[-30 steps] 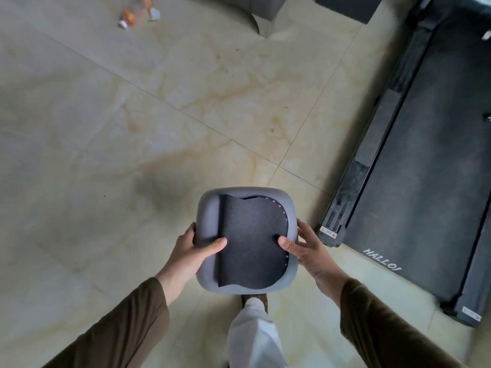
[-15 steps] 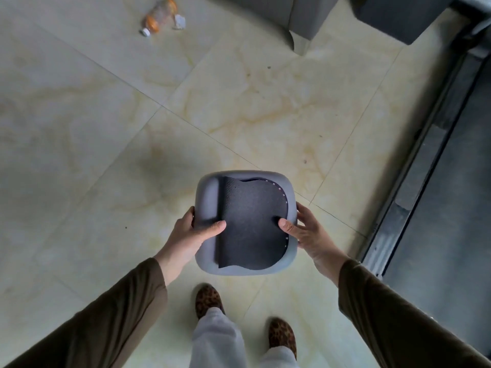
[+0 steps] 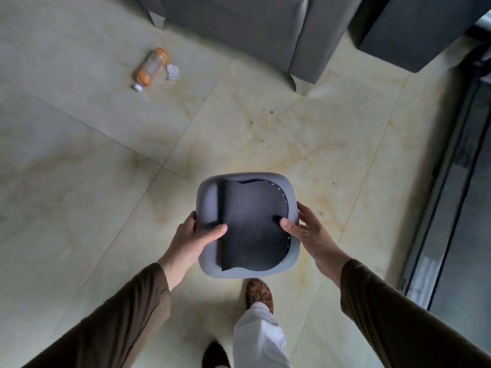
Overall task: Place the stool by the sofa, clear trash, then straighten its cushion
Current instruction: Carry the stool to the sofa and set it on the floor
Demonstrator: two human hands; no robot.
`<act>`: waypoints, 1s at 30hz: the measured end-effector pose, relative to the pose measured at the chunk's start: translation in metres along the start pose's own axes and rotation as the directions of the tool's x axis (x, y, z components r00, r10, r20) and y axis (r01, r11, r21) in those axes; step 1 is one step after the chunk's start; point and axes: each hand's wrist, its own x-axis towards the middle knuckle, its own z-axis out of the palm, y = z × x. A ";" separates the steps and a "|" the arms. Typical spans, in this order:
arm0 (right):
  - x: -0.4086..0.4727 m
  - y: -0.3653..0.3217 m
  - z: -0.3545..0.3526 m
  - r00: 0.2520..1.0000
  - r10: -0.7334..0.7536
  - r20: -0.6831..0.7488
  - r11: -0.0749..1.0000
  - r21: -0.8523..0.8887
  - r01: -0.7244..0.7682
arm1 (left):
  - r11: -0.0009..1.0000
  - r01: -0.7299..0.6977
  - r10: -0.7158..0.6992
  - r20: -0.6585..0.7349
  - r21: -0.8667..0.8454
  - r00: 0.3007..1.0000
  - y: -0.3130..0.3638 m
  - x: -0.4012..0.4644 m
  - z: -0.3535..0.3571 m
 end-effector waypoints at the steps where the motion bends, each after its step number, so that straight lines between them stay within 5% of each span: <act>1: 0.014 -0.011 0.004 1.000 -0.003 -0.012 1.000 0.006 0.003 | 1.000 -0.001 0.001 0.001 -0.002 1.000 0.012 0.013 -0.006; 16: 0.178 -0.143 0.071 0.996 -0.006 -0.087 0.999 0.048 0.010 | 0.999 0.009 -0.011 0.063 0.032 0.998 0.158 0.184 -0.105; 30: 0.370 -0.233 0.063 0.989 0.084 -0.122 0.992 0.108 -0.071 | 0.995 0.039 -0.047 0.094 0.088 0.994 0.258 0.377 -0.117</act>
